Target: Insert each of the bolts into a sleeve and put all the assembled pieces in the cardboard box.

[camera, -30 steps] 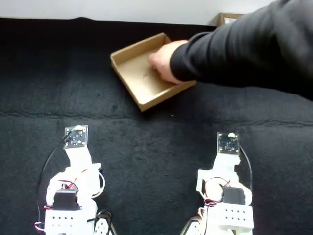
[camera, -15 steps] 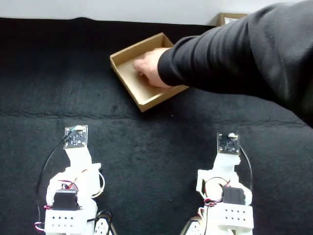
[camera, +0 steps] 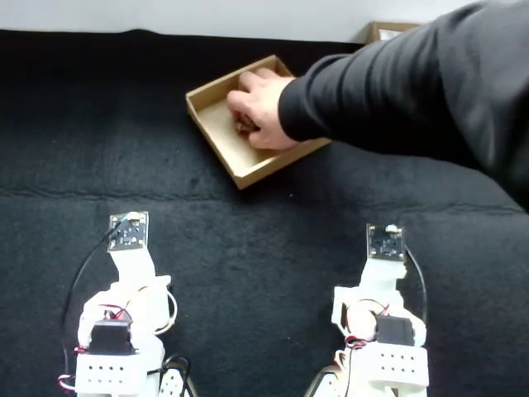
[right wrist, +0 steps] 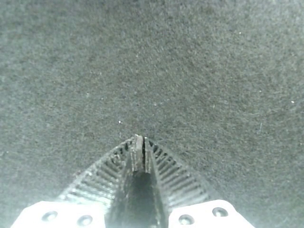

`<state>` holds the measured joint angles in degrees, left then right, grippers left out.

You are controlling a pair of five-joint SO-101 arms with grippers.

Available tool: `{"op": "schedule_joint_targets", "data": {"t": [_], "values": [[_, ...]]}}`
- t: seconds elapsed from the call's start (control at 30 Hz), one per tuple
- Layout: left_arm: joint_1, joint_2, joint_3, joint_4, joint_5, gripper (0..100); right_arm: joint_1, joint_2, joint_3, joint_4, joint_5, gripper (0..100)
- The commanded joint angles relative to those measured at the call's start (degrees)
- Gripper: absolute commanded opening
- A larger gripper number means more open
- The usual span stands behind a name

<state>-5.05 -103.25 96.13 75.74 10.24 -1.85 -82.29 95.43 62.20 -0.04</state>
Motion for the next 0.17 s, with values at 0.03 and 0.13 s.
{"op": "schedule_joint_targets", "data": {"t": [0.03, 0.13], "values": [[0.6, -0.3, 0.9, 0.3, 0.2, 1, 0.7, 0.0, 3.2, 1.2, -0.2, 0.8], [0.6, -0.3, 0.9, 0.3, 0.2, 1, 0.7, 0.0, 3.2, 1.2, -0.2, 0.8]]}}
